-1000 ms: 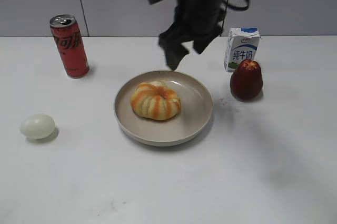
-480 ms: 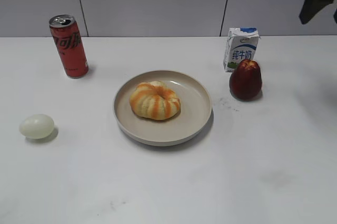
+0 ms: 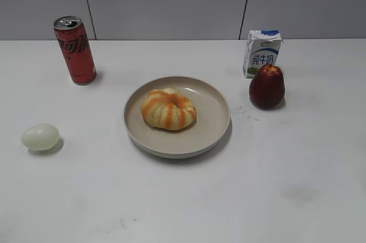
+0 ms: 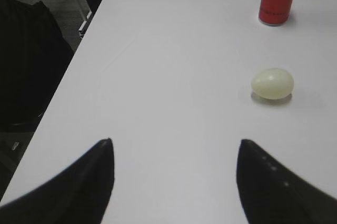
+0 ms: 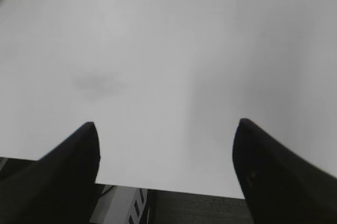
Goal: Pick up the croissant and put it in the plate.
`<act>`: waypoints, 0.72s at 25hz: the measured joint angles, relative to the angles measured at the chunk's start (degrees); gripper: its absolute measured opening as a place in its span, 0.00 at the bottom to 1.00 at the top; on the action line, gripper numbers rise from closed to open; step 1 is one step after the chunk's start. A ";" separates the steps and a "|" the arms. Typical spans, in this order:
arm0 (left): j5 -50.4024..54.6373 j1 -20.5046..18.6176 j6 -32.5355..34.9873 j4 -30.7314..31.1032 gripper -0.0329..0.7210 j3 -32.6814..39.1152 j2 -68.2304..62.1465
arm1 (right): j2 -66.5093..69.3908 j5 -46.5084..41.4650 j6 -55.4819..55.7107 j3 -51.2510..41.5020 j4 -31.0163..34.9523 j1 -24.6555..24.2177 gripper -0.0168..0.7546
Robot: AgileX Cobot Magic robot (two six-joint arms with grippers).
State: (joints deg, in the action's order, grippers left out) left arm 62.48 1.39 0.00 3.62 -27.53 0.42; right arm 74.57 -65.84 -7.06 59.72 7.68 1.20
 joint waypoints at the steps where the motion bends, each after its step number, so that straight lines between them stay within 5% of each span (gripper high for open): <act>1: 0.00 0.00 0.00 0.00 0.78 0.00 0.00 | -3.88 0.98 0.00 -3.05 0.00 0.00 0.79; 9: 0.00 0.00 0.00 0.00 0.78 0.00 0.00 | -29.60 3.18 0.00 -22.79 0.00 0.00 0.79; 18: 0.04 0.00 0.00 0.00 0.78 0.00 0.00 | -54.97 5.80 0.10 -31.09 0.85 0.00 0.79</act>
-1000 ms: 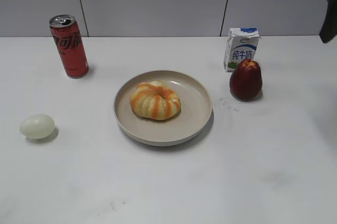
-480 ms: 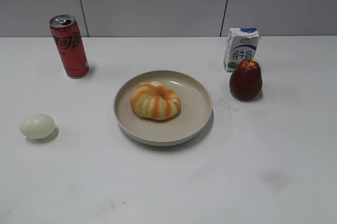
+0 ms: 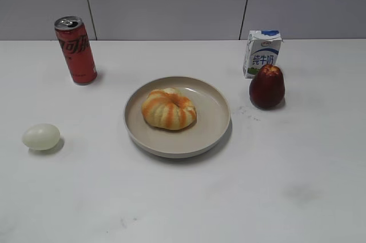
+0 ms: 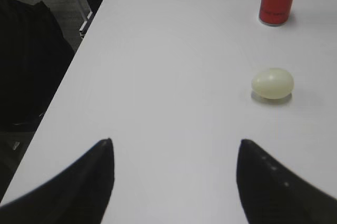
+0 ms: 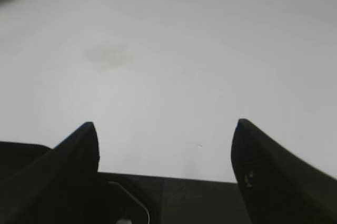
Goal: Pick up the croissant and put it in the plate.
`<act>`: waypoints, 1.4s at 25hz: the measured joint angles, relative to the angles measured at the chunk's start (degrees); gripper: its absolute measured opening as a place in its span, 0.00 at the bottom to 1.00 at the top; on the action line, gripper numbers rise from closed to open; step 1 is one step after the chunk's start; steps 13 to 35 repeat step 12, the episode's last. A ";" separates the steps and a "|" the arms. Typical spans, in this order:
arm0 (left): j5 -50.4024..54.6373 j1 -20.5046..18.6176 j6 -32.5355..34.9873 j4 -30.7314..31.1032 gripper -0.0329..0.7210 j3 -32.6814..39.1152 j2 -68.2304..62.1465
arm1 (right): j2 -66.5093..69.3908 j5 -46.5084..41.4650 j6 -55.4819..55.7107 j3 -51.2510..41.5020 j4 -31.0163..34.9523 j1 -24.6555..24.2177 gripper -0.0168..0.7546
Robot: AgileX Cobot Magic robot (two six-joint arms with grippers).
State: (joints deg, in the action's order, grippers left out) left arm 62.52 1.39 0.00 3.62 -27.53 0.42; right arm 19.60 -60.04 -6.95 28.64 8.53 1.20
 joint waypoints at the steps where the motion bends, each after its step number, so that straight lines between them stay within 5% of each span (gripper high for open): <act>1: 0.00 0.00 0.00 0.00 0.78 0.00 0.00 | -1.96 0.00 0.07 0.00 0.07 0.00 0.79; 11: 0.00 0.00 0.00 0.00 0.78 0.00 0.00 | -19.39 0.13 0.07 -0.05 0.31 0.00 0.79; 35: -0.05 0.00 0.00 0.00 0.78 0.00 0.00 | -19.73 0.21 0.07 -0.05 0.31 0.00 0.79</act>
